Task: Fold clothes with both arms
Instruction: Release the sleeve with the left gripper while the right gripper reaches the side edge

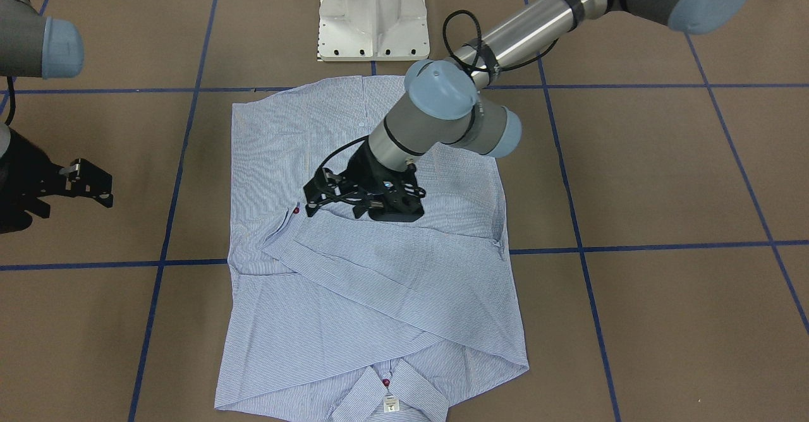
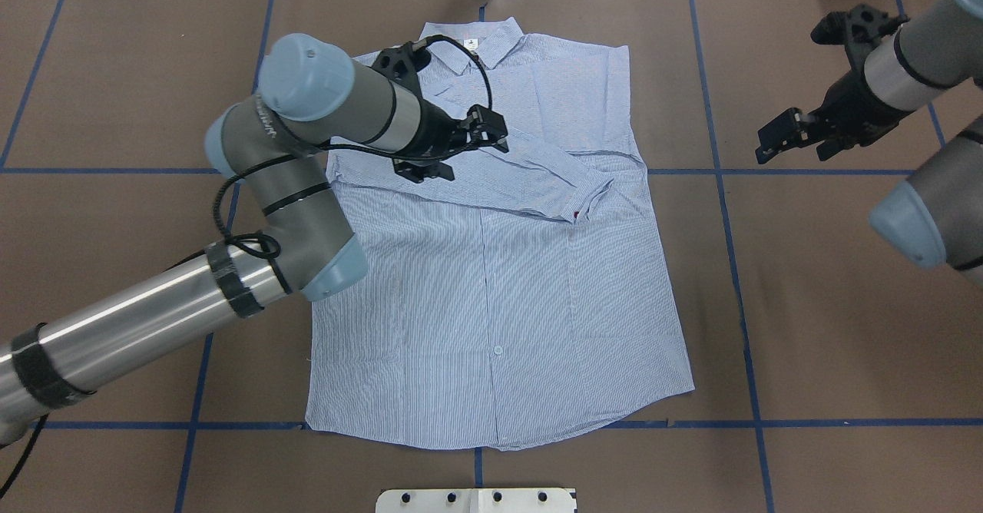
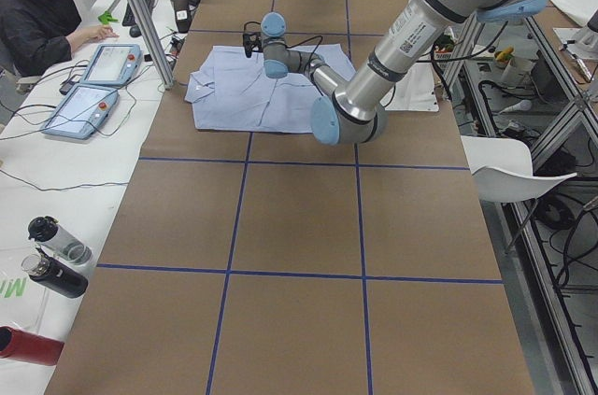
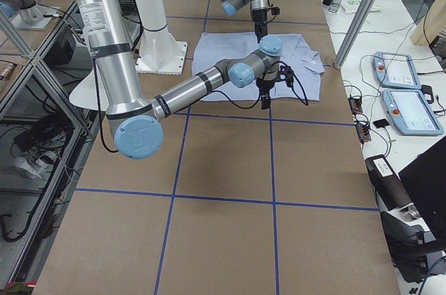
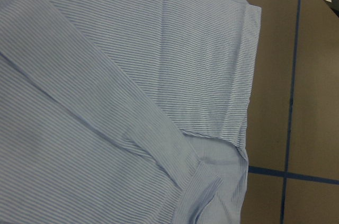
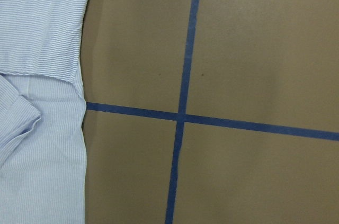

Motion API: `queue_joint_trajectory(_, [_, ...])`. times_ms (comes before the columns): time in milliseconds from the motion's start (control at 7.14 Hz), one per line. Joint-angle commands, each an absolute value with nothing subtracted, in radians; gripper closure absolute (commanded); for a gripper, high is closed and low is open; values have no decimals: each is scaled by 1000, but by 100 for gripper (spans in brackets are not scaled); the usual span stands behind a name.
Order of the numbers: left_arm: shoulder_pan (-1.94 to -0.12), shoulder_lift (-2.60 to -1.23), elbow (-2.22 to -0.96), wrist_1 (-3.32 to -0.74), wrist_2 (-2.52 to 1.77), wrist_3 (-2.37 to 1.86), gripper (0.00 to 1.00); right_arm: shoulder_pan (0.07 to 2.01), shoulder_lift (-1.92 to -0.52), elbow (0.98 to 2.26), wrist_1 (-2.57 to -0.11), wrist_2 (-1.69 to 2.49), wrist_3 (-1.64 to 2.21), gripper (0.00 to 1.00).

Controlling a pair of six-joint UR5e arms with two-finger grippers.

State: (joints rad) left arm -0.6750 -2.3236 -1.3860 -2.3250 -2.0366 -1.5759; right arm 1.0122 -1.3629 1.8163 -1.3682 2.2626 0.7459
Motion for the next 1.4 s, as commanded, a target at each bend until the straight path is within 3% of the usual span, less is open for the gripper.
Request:
queue_joint_trajectory(0, [-707,-2194,-1660,-2063,-2054,-1459,2,890,-1466,1861,-1143,2235,990,0])
queue_joint_trajectory(280, [-707,-2078,-1855,-1928,-2051,-1387,2,707,-1512,1955,-1144,2096,1135,0])
queue_joint_trajectory(700, [-715,-2042,-1868,-1927,-2042,-1359,2,444,-1517,1997,-1155,1915,1307,0])
queue_joint_trajectory(1261, [-712,-2046,-1855,-1930,-2040,-1358,3,373,-1519,1984,-1236,1901,1359,2])
